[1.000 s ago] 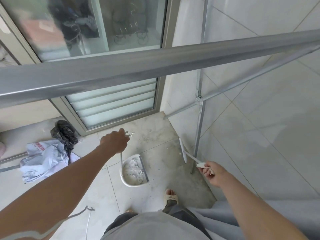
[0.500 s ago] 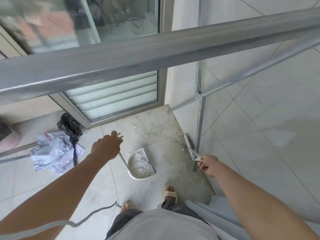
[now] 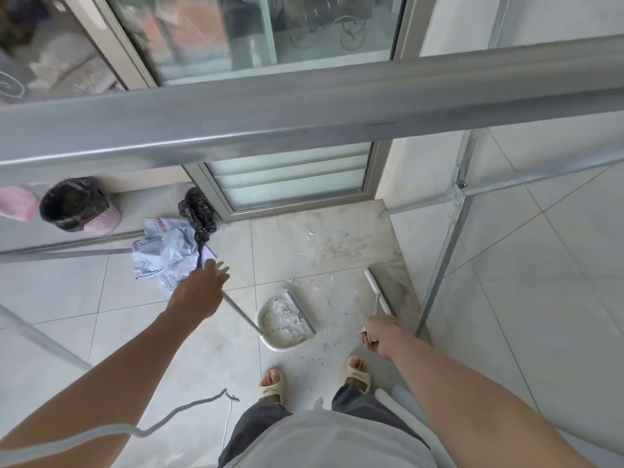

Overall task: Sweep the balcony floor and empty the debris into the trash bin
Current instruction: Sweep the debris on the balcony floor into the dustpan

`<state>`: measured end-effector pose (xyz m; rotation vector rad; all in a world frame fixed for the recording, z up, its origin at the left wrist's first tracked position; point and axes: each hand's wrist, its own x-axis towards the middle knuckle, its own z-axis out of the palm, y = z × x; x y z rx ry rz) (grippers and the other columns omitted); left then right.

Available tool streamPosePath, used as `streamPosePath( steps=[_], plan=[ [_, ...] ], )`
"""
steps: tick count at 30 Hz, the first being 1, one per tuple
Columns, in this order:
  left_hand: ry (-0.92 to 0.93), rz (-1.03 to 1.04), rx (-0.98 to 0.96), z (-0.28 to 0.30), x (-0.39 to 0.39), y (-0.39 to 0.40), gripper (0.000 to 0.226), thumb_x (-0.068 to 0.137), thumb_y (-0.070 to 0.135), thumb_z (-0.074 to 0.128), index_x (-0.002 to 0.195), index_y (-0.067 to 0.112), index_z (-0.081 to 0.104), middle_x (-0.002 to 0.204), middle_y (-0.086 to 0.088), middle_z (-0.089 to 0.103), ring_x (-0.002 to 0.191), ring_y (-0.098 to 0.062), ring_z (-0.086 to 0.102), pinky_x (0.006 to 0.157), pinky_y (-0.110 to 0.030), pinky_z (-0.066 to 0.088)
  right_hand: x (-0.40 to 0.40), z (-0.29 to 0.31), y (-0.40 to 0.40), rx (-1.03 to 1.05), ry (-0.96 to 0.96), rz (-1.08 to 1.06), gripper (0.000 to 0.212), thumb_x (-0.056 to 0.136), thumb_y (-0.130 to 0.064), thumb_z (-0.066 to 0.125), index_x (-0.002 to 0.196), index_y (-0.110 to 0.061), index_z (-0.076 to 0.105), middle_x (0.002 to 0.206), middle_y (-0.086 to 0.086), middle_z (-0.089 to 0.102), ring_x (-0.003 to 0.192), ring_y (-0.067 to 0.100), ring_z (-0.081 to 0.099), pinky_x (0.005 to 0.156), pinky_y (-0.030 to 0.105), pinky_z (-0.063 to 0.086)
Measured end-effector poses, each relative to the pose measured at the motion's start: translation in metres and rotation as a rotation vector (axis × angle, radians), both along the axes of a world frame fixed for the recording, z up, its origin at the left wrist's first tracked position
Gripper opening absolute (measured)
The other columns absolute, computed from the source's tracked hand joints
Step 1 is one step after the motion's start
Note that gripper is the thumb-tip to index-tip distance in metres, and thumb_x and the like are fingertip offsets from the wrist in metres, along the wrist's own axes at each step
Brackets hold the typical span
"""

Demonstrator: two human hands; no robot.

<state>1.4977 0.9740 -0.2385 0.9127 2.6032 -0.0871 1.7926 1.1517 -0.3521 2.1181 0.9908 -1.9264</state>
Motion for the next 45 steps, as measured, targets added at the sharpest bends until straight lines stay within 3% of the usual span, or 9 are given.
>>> streamPosePath(
  steps=[4,8,13,18,27,31,36,41,45],
  plan=[
    [0.032,-0.020,-0.025,-0.004,-0.009,-0.019,0.032,0.104,0.034,0.037,0.118,0.006,0.042,0.112,-0.019,0.061,0.104,-0.036,0.060,0.085,-0.042,0.045,-0.027,0.004,-0.032,-0.017,-0.021,0.070,0.019,0.093,0.003,0.037,0.101,0.002,0.054,0.062,0.012,0.050,0.033,0.014,0.040,0.034,0.014,0.029],
    [0.017,-0.029,-0.028,-0.012,-0.021,-0.034,0.032,0.104,0.033,0.036,0.118,0.005,0.042,0.113,-0.019,0.062,0.104,-0.036,0.062,0.086,-0.042,0.046,-0.043,0.020,-0.054,-0.015,-0.011,0.116,0.022,0.091,0.006,0.036,0.103,0.006,0.054,0.064,0.011,0.046,0.020,0.010,0.030,0.032,0.010,0.025],
    [-0.021,-0.001,-0.009,-0.024,-0.038,-0.046,0.030,0.103,0.034,0.036,0.116,0.007,0.041,0.111,-0.019,0.063,0.103,-0.038,0.063,0.085,-0.044,0.045,-0.047,0.031,-0.053,-0.012,0.062,0.122,0.022,0.087,0.008,0.039,0.102,0.005,0.055,0.068,0.012,0.049,0.036,0.010,0.039,0.032,0.013,0.026],
    [-0.075,0.000,-0.003,-0.034,-0.052,-0.057,0.033,0.104,0.035,0.037,0.123,0.009,0.040,0.119,-0.017,0.059,0.108,-0.038,0.060,0.090,-0.045,0.045,-0.033,0.041,-0.024,0.003,0.113,0.059,0.017,0.089,0.008,0.039,0.099,0.003,0.051,0.075,0.013,0.048,0.046,0.008,0.035,0.031,0.014,0.023],
    [-0.123,0.102,-0.070,-0.046,-0.065,-0.066,0.038,0.104,0.037,0.035,0.131,0.011,0.033,0.125,-0.013,0.054,0.117,-0.038,0.055,0.093,-0.048,0.044,-0.073,0.042,-0.007,0.110,0.063,0.137,0.019,0.088,0.007,0.042,0.100,0.004,0.055,0.074,0.014,0.051,0.047,0.011,0.043,0.032,0.015,0.028],
    [-0.135,0.148,-0.124,-0.044,-0.075,-0.071,0.035,0.103,0.035,0.035,0.132,0.015,0.033,0.130,-0.010,0.051,0.122,-0.035,0.046,0.093,-0.048,0.040,-0.103,0.041,-0.013,0.083,0.039,0.145,0.019,0.089,0.008,0.040,0.100,0.004,0.055,0.083,0.018,0.053,0.054,0.013,0.045,0.031,0.015,0.031],
    [-0.133,0.182,-0.121,-0.048,-0.082,-0.088,0.048,0.102,0.040,0.036,0.145,0.021,0.024,0.132,-0.007,0.051,0.122,-0.034,0.045,0.096,-0.046,0.038,-0.131,0.042,-0.023,0.014,-0.002,0.234,0.019,0.095,0.006,0.033,0.104,0.001,0.049,0.084,0.019,0.053,0.055,0.010,0.039,0.033,0.012,0.027],
    [-0.090,0.173,-0.140,-0.045,-0.065,-0.088,0.036,0.103,0.039,0.036,0.131,0.016,0.033,0.133,-0.005,0.049,0.122,-0.032,0.043,0.095,-0.044,0.039,-0.141,0.031,-0.036,-0.037,-0.096,0.412,0.029,0.097,0.002,0.028,0.119,-0.005,0.045,0.090,0.019,0.057,0.053,0.009,0.036,0.030,0.013,0.027],
    [-0.074,0.150,-0.146,-0.043,-0.059,-0.079,0.034,0.103,0.037,0.036,0.130,0.016,0.034,0.131,-0.007,0.049,0.121,-0.031,0.043,0.096,-0.045,0.038,-0.130,0.036,-0.043,-0.139,-0.092,0.449,0.025,0.095,0.001,0.037,0.117,-0.001,0.049,0.087,0.020,0.057,0.047,0.008,0.039,0.030,0.014,0.028]
  ],
)
